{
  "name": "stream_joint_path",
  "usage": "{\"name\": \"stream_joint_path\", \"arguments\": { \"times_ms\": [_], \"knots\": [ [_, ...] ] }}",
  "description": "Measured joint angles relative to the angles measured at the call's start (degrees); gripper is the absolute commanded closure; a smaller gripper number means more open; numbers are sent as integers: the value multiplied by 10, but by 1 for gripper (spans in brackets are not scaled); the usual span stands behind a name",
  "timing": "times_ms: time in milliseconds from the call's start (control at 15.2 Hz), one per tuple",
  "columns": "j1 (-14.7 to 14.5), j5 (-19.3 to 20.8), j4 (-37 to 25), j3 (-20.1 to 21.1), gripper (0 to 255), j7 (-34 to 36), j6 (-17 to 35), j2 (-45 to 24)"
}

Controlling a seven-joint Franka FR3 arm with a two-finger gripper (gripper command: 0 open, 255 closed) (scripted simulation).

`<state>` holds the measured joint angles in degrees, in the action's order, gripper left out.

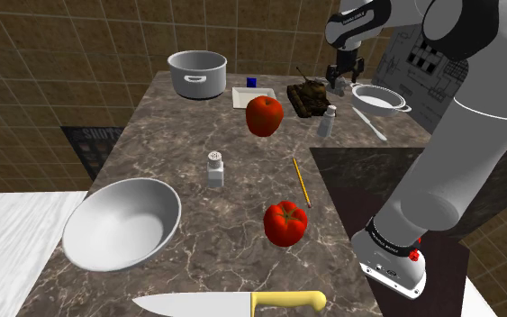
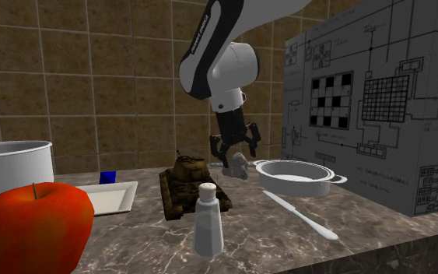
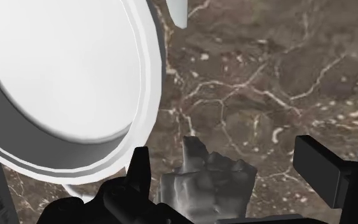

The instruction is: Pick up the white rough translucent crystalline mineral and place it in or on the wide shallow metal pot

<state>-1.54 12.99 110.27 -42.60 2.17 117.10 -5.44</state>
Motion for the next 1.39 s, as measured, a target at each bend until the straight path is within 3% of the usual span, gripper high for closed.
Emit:
{"name": "stream_joint_path", "arguments": {
  "times_ms": [66,132,726,792,924,1188,1386],
  "knots": [
    [0,1,1,0,0,1,1,1],
    [0,0,0,0,255,1,0,0],
    [2,2,2,-2,255,1,-3,0],
    [2,2,2,-2,0,1,-3,0],
    [4,-11,0,-4,0,16,6,2],
    [17,-83,14,-16,0,130,92,36],
    [21,-105,21,-19,0,140,121,29]
  ]
}}
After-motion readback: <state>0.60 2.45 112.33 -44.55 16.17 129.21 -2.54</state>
